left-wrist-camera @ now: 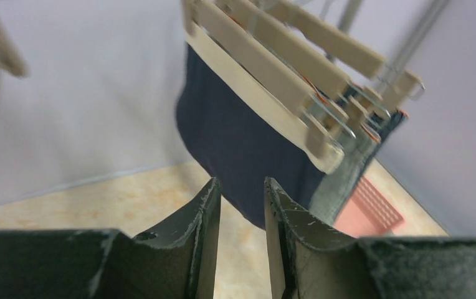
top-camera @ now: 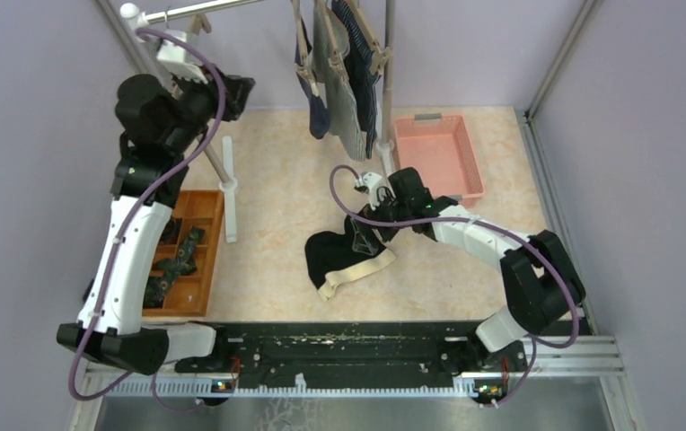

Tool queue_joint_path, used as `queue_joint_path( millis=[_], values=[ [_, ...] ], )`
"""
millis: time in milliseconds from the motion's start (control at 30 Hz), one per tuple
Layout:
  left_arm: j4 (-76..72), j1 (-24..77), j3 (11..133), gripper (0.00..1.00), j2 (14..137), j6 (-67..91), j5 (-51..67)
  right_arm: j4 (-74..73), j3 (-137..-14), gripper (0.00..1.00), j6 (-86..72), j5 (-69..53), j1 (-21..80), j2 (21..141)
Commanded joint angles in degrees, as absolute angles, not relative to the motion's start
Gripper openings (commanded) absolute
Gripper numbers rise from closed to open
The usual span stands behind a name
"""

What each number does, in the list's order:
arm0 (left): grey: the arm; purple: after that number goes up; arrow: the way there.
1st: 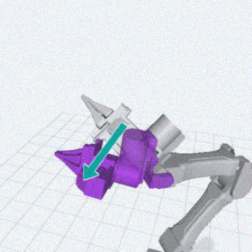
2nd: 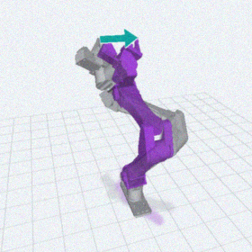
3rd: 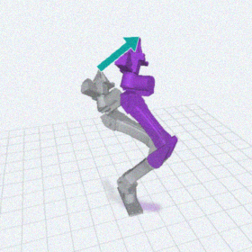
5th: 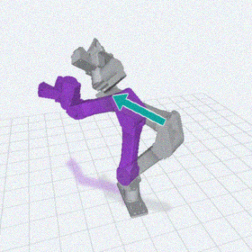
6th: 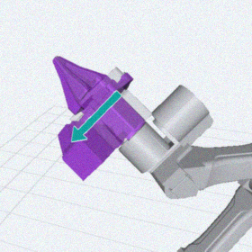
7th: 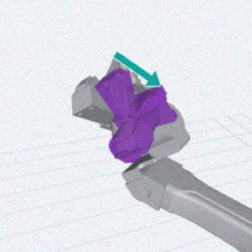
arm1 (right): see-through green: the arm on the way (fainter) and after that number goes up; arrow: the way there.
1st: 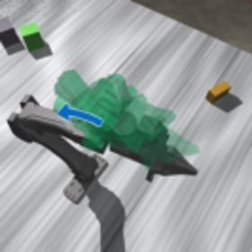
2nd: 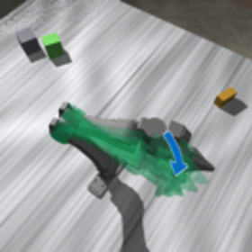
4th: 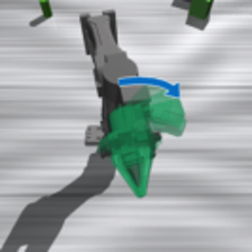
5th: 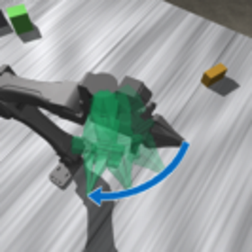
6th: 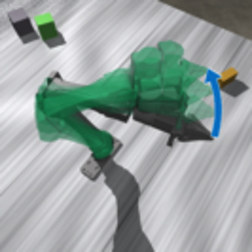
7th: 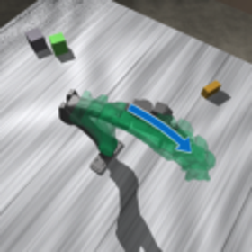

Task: Remove the underwear clipped to the hanger
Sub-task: Pick up the underwear from the center of the board.

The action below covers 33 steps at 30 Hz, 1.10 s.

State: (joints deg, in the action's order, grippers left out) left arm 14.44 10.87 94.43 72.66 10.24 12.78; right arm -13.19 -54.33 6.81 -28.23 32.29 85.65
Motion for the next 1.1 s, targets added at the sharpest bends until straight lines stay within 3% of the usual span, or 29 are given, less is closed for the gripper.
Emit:
queue_joint_path(
  millis=[0,433,700,867,900,933,1067],
  values=[
    [11.88,16.87,92.15,0.38,73.4,7.46,11.03,-15.03,-54.37,0.99,7.17,-26.83,34.37,88.39],
    [8.54,19.38,91.74,0.39,79.41,7.99,8.48,-16.52,-60.84,0.98,8.64,-24.82,40.14,99.55],
    [6.52,19.42,92.8,0.39,80.71,8.48,7.36,-20.63,-63.25,0.58,9.93,-23.44,41.07,102.13],
    [6.73,19.42,94.78,0.39,82.46,8.34,7.03,-22.69,-64.85,0.19,10.46,-21.12,41.13,102.24],
    [6.74,19.42,95.0,0.39,82.71,8.41,7.04,-23.69,-65.51,0.05,10.73,-20.46,41.2,102.2],
    [6.72,19.42,95.18,0.39,82.97,8.51,6.85,-25.01,-66.3,0.0,11.0,-19.66,41.2,102.08],
    [5.78,19.42,96.3,0.33,83.88,8.5,7.03,-27.86,-68.73,0.0,13.03,-19.34,41.22,97.66]
  ],
)
